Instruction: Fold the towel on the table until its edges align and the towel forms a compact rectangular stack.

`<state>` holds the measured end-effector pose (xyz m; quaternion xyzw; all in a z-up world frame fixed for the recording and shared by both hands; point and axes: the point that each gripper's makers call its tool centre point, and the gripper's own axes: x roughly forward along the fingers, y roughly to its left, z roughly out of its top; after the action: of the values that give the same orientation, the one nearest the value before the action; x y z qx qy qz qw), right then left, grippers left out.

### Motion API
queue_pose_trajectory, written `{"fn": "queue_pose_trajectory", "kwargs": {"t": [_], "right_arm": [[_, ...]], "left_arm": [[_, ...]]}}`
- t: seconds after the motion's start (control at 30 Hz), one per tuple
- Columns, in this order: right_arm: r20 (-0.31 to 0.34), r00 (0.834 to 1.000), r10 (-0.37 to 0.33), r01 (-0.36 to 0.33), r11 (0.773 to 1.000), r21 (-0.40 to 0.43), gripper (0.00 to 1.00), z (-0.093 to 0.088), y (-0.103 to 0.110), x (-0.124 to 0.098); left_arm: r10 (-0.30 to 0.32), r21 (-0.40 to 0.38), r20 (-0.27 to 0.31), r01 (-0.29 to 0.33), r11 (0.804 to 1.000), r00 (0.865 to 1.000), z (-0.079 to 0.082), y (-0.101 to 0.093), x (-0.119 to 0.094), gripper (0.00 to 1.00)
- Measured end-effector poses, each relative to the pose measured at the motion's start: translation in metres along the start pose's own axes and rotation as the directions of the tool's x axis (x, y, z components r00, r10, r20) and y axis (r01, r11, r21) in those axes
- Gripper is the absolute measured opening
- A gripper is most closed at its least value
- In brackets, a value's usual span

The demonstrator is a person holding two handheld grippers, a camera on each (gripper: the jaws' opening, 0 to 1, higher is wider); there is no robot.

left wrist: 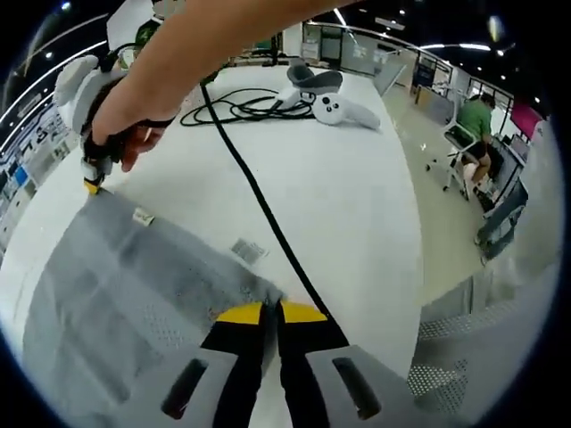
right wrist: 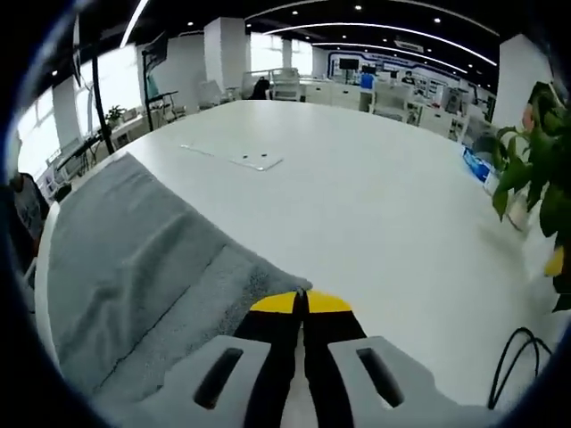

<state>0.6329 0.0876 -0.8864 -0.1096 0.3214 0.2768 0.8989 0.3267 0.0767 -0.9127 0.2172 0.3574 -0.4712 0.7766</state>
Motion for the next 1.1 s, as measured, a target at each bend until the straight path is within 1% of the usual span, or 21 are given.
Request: {"fn": "queue_pose_trajectory", "kwargs": {"t": [0.03, 0.13, 0.17, 0.2, 0.27, 0.33, 0.43, 0.5, 0.53, 0.57, 0.6, 0.7, 0.73, 0.8, 0.83, 0.9, 1.0, 1.03, 1.1], "right_arm": [[-0.002, 1.000, -0.011, 0.011, 1.000, -0.008, 0.00, 0.004, 0.000, -0.004], [-0.016, 0.999, -0.035, 0.035, 0.999, -0.033, 0.00, 0.011, 0.003, -0.011], [-0.018, 0.999, -0.042, 0.042, 0.998, -0.039, 0.00, 0.013, 0.004, -0.013], [-0.027, 0.998, -0.053, 0.052, 0.997, -0.054, 0.00, 0.015, 0.005, -0.013], [-0.045, 0.997, -0.067, 0.064, 0.995, -0.075, 0.00, 0.016, 0.008, -0.018], [-0.063, 0.996, -0.071, 0.066, 0.994, -0.085, 0.00, 0.014, 0.013, -0.021], [-0.093, 0.993, -0.077, 0.069, 0.993, -0.092, 0.00, 0.016, 0.010, -0.019], [-0.103, 0.991, -0.082, 0.073, 0.993, -0.096, 0.00, 0.019, 0.011, -0.024], [-0.108, 0.991, -0.083, 0.073, 0.993, -0.096, 0.00, 0.021, 0.011, -0.026], [-0.109, 0.991, -0.082, 0.072, 0.993, -0.091, 0.00, 0.024, 0.012, -0.025], [-0.111, 0.991, -0.081, 0.073, 0.994, -0.077, 0.00, 0.027, 0.012, -0.022], [-0.114, 0.989, -0.093, 0.086, 0.994, -0.064, 0.00, 0.038, 0.010, -0.026], [-0.112, 0.989, -0.098, 0.092, 0.994, -0.057, 0.00, 0.043, 0.007, -0.024], [-0.107, 0.988, -0.110, 0.104, 0.993, -0.056, 0.00, 0.052, 0.005, -0.031], [-0.104, 0.988, -0.113, 0.108, 0.993, -0.057, 0.00, 0.055, 0.005, -0.031], [-0.102, 0.987, -0.122, 0.116, 0.991, -0.061, 0.00, 0.063, 0.006, -0.036], [-0.100, 0.986, -0.130, 0.123, 0.990, -0.072, 0.00, 0.075, 0.008, -0.040], [-0.098, 0.987, -0.130, 0.124, 0.990, -0.071, 0.00, 0.078, 0.009, -0.042], [-0.089, 0.987, -0.132, 0.127, 0.990, -0.065, 0.00, 0.090, 0.011, -0.044]], "left_arm": [[-0.009, -0.010, 0.036, 0.010, 1.000, 0.999, 0.005, 0.001, -0.004, 0.04], [-0.019, -0.031, 0.067, 0.021, 0.999, 0.998, 0.014, 0.004, -0.017, 0.04], [-0.019, -0.033, 0.088, 0.022, 0.999, 0.996, 0.018, 0.005, -0.024, 0.04], [-0.020, -0.028, 0.098, 0.023, 0.999, 0.995, 0.021, 0.005, -0.029, 0.04], [-0.012, -0.016, 0.137, 0.014, 1.000, 0.990, 0.030, 0.007, -0.041, 0.04], [-0.010, -0.018, 0.157, 0.013, 1.000, 0.988, 0.034, 0.008, -0.050, 0.04], [-0.001, -0.021, 0.186, 0.005, 1.000, 0.982, 0.040, 0.009, -0.062, 0.04], [0.006, -0.041, 0.226, 0.004, 0.999, 0.974, 0.050, 0.010, -0.074, 0.03], [0.007, -0.047, 0.235, 0.005, 0.999, 0.972, 0.052, 0.011, -0.078, 0.03], [0.013, -0.057, 0.255, 0.001, 0.998, 0.967, 0.057, 0.013, -0.084, 0.03], [0.017, -0.054, 0.261, -0.003, 0.999, 0.965, 0.060, 0.014, -0.089, 0.03], [0.028, -0.051, 0.308, -0.013, 0.999, 0.951, 0.073, 0.018, -0.105, 0.03], [0.029, -0.048, 0.312, -0.014, 0.999, 0.950, 0.075, 0.018, -0.107, 0.04], [0.032, -0.031, 0.335, -0.023, 0.999, 0.942, 0.081, 0.019, -0.115, 0.04], [0.034, -0.022, 0.345, -0.028, 0.999, 0.938, 0.085, 0.020, -0.120, 0.04], [0.040, -0.018, 0.366, -0.035, 0.999, 0.930, 0.089, 0.022, -0.128, 0.04], [0.046, -0.024, 0.387, -0.040, 0.999, 0.921, 0.091, 0.027, -0.138, 0.04], [0.050, -0.029, 0.398, -0.042, 0.999, 0.916, 0.092, 0.028, -0.143, 0.04], [0.056, -0.038, 0.418, -0.045, 0.998, 0.907, 0.093, 0.031, -0.153, 0.04]]}}
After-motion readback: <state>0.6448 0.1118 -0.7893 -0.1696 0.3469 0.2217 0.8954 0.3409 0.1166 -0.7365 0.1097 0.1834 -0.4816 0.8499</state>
